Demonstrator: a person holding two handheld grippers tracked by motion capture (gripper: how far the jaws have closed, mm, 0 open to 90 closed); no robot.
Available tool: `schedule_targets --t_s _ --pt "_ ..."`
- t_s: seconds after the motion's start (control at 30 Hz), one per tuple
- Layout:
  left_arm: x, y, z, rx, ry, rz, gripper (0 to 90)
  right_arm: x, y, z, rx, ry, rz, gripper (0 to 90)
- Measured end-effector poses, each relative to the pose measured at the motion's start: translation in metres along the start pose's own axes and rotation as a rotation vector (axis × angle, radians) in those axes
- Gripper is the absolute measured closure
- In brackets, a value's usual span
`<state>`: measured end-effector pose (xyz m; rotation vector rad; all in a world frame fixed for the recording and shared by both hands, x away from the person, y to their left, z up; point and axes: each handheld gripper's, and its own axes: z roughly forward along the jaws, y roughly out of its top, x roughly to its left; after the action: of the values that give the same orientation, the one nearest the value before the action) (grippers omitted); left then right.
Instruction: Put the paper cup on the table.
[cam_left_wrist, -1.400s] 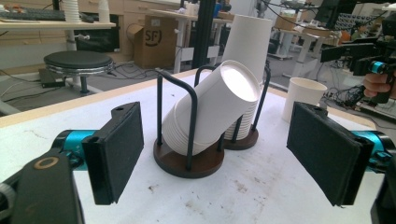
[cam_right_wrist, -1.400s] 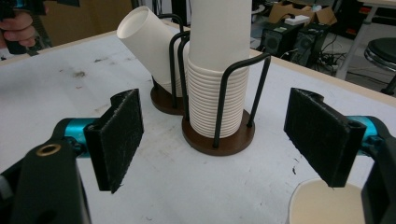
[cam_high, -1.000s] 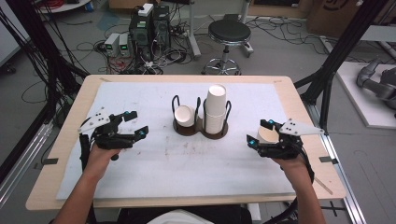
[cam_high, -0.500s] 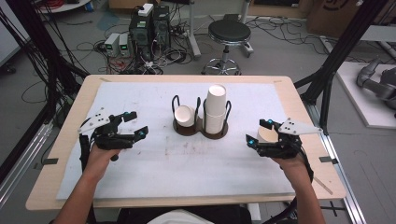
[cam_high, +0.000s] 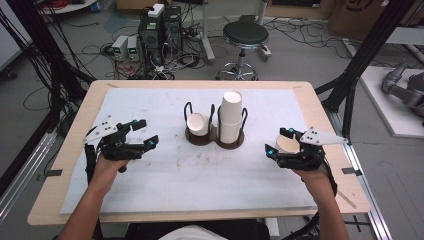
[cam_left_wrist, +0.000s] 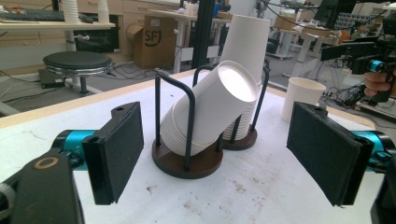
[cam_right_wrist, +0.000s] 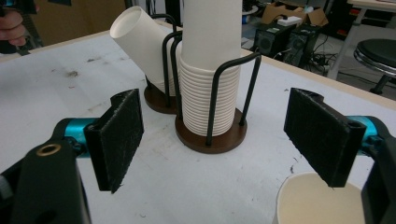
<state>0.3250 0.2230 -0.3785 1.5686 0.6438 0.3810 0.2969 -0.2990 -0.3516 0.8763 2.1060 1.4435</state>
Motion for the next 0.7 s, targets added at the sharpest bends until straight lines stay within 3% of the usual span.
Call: schedule_targets --t_s 0.7 --pt "0.0012 -0.0005 0.0024 0.006 -0.003 0.002 18.6 -0.0003 -0.0008 -0.0010 -0.001 -0.005 0.002 20.3"
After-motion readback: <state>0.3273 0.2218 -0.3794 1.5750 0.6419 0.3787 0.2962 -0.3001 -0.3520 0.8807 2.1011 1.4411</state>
